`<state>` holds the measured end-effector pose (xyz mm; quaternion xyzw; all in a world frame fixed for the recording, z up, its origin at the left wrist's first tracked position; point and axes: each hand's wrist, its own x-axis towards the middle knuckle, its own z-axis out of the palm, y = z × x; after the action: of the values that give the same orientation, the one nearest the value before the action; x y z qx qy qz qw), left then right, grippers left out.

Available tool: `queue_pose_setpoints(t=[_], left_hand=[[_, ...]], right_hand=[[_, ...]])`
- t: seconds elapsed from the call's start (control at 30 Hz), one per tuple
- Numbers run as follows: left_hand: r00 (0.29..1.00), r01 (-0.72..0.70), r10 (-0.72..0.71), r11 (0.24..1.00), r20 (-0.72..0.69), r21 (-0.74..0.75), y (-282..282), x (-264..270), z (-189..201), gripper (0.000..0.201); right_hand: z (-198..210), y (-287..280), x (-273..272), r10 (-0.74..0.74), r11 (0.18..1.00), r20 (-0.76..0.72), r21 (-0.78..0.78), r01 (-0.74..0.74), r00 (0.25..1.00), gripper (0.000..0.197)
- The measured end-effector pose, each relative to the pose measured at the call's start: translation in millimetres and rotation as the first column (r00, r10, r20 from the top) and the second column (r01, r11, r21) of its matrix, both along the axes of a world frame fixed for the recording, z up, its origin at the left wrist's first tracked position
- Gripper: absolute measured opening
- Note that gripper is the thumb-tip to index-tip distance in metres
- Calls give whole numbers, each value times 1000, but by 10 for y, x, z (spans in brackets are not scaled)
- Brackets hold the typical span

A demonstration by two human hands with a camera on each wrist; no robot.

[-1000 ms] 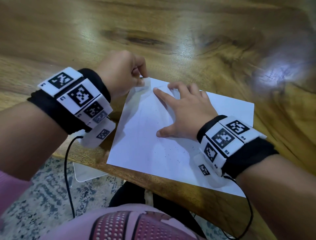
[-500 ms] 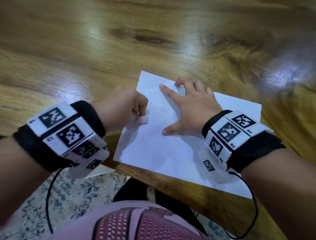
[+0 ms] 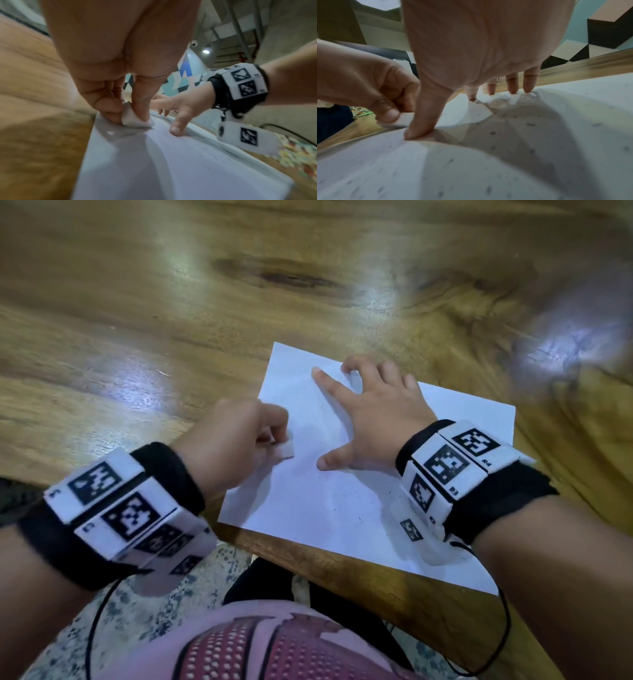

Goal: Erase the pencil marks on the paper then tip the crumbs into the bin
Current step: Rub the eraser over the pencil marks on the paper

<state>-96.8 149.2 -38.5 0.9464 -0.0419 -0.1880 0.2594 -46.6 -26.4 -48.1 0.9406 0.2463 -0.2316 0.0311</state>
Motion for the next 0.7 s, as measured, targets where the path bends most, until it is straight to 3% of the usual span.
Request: queue_pose_setpoints(t=[0.2,0.33,0.5,0.57,0.63,0.7], left_hand=[[989,-105,103,994,106,19,-124,475,16,9],[996,-63,63,998,64,-4,-32,216,-5,6],[995,62,-64,997,-72,-37,99,-107,6,35],[996,36,-40,998,-77,-49,83,-2,29,27],[1000,-9,9,999,7,-48,29,171,27,10],[997,-23,25,999,70,-22,-16,254,14,7]], right_hand=[[6,7,-12,-4,1000,13,4,4,1000,110],[9,5,-9,-1,1000,21,-5,1,1000,110],[4,9,-15,0,1000,23,4,0,1000,109],[3,9,-18,-3,1000,22,7,2,1000,109],[1,7,-16,-10,1000,19,6,10,1000,108],[1,6,-19,-10,1000,16,0,10,1000,109]])
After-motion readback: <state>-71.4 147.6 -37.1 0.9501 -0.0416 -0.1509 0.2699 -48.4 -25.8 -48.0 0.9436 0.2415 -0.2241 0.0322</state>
